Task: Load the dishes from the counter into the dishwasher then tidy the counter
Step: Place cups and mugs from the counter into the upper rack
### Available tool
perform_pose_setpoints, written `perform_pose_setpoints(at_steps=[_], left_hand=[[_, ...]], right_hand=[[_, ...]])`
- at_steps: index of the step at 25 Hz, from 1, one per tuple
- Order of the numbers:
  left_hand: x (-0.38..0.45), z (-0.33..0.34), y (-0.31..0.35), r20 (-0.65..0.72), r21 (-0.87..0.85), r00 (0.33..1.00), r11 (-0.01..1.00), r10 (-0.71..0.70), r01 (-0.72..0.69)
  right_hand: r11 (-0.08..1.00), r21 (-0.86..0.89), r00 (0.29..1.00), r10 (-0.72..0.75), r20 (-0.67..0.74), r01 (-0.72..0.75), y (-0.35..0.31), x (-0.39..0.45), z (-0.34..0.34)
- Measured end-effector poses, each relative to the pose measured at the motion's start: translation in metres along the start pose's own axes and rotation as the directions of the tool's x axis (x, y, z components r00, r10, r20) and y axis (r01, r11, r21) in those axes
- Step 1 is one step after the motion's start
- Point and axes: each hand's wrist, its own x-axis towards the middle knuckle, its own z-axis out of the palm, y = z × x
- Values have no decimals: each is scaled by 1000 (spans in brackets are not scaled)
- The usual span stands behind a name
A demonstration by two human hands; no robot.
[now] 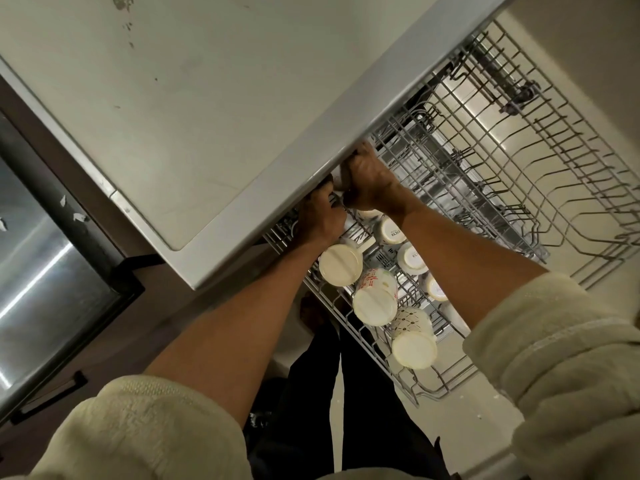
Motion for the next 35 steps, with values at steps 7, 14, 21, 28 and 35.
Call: perform_pose_setpoints(at_steps=[7,14,21,28,35], left_hand=[[-1,3,-5,51,31,998,999,-42,40],[3,8,-11,43,-26,999,999,23,-22],[9,7,-10,79,33,996,999,-35,32],[26,14,-23,50,-15,997,998,-55,56],[28,7,2,30,-289,999,957,-15,23]], right_hand=[[998,-48,998,47,-48,-49,-11,-13,-2],[997,20,996,78,-40,-77,0,-13,-7],[985,75,986,158,-59,-154,-7,-17,-14],[995,-49,996,87,-33,-89,-13,-15,-25],[996,-19,989,89,-116,-92,-17,-23,-20]])
